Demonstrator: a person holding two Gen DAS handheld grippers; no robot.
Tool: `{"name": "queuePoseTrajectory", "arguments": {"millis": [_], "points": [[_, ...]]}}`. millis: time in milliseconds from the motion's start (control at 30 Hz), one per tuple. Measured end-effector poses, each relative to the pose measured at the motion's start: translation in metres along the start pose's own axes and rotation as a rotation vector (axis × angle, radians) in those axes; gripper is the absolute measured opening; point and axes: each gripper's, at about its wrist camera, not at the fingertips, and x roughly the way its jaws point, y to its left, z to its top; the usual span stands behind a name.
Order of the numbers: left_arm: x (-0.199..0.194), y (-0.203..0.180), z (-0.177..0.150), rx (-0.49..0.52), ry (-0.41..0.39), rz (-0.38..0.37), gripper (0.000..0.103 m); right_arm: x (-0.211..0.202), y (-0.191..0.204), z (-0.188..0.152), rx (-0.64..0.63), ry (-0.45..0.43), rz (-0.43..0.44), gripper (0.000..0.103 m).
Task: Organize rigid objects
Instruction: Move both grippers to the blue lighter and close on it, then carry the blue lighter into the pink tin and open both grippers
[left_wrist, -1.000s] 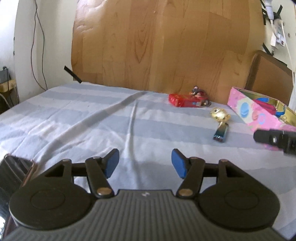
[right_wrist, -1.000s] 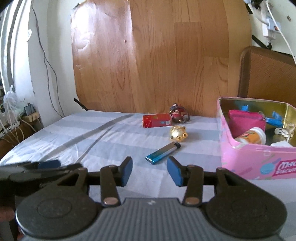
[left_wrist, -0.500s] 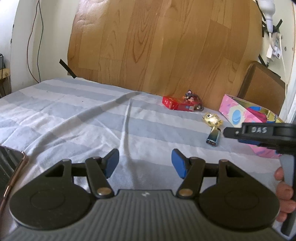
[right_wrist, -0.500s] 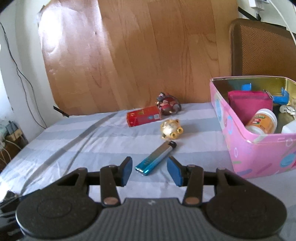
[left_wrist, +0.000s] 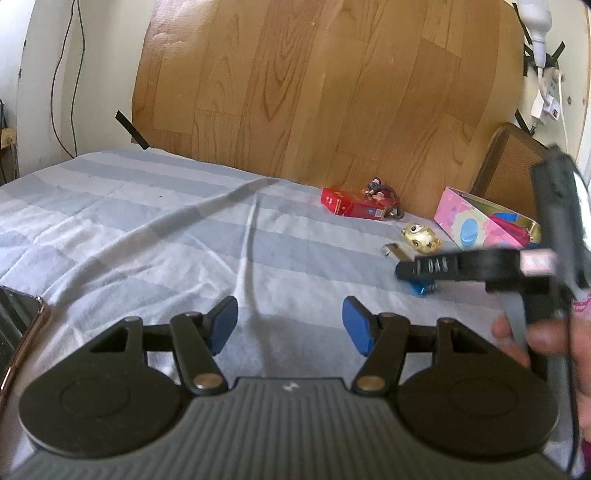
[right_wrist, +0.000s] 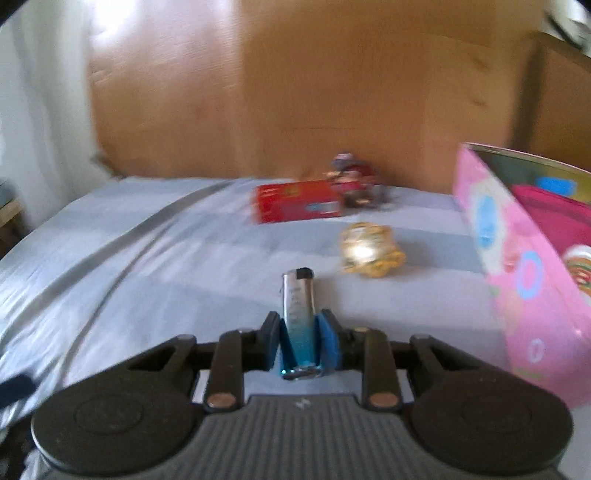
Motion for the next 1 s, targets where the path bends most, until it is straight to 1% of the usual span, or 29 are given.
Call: {"name": "queuePoseTrajectory", "arguments": {"millis": [67,133,233,267,333,400,500,567,600,633,733,767,800,833,900,933,1000], "points": [[0.001,0.0,0.0,-0.002,0.007,-0.005,0.065,-0.014,0.008,-0.014,-0.071,0.005,0.092,0.024],[0.001,0.001,0.0,-0.009,0.008,-0.014,0.064,-0.033,0.013,-0.032,-0.166,0.011,0.216,0.024],[0.003,0.004,0.001,-0.024,0.026,-0.04,0.064,-0.066,0.017,-0.058,-0.272,0.006,0.318,0.025],[0.004,0.006,0.001,-0.028,0.035,-0.056,0.064,-0.076,0.017,-0.064,-0.289,0.002,0.334,0.025],[0.003,0.008,0.002,-0.039,0.048,-0.086,0.064,-0.091,0.015,-0.075,-0.3,-0.008,0.326,0.027],[-0.002,0.007,0.001,-0.057,0.055,-0.08,0.063,-0.097,0.016,-0.082,-0.327,-0.016,0.308,0.028],[-0.008,0.005,-0.001,-0.126,0.084,-0.103,0.063,-0.098,0.017,-0.084,-0.334,-0.038,0.302,0.029],[-0.011,0.0,-0.002,-0.167,0.119,-0.119,0.063,-0.095,0.019,-0.082,-0.327,-0.033,0.311,0.025],[-0.012,-0.005,-0.002,-0.173,0.134,-0.122,0.064,-0.094,0.017,-0.08,-0.31,-0.028,0.319,0.025],[-0.011,-0.01,-0.001,-0.173,0.148,-0.124,0.064,-0.091,0.01,-0.076,-0.254,-0.015,0.35,0.025],[-0.008,-0.025,0.001,-0.155,0.193,-0.14,0.065,-0.075,-0.027,-0.064,0.022,0.061,0.495,0.025],[-0.005,-0.03,0.001,-0.147,0.212,-0.152,0.065,-0.071,-0.036,-0.063,0.1,0.084,0.537,0.025],[-0.002,-0.035,0.001,-0.14,0.23,-0.168,0.067,-0.069,-0.042,-0.064,0.145,0.097,0.564,0.025],[0.001,-0.041,0.001,-0.132,0.249,-0.184,0.07,-0.067,-0.046,-0.065,0.176,0.107,0.584,0.025],[0.004,-0.051,0.001,-0.102,0.262,-0.191,0.076,-0.068,-0.049,-0.069,0.205,0.117,0.614,0.025],[0.006,-0.057,0.002,-0.089,0.268,-0.193,0.076,-0.069,-0.048,-0.071,0.2,0.113,0.615,0.025],[0.01,-0.061,0.003,-0.101,0.28,-0.209,0.075,-0.073,-0.045,-0.073,0.18,0.099,0.613,0.025]]}}
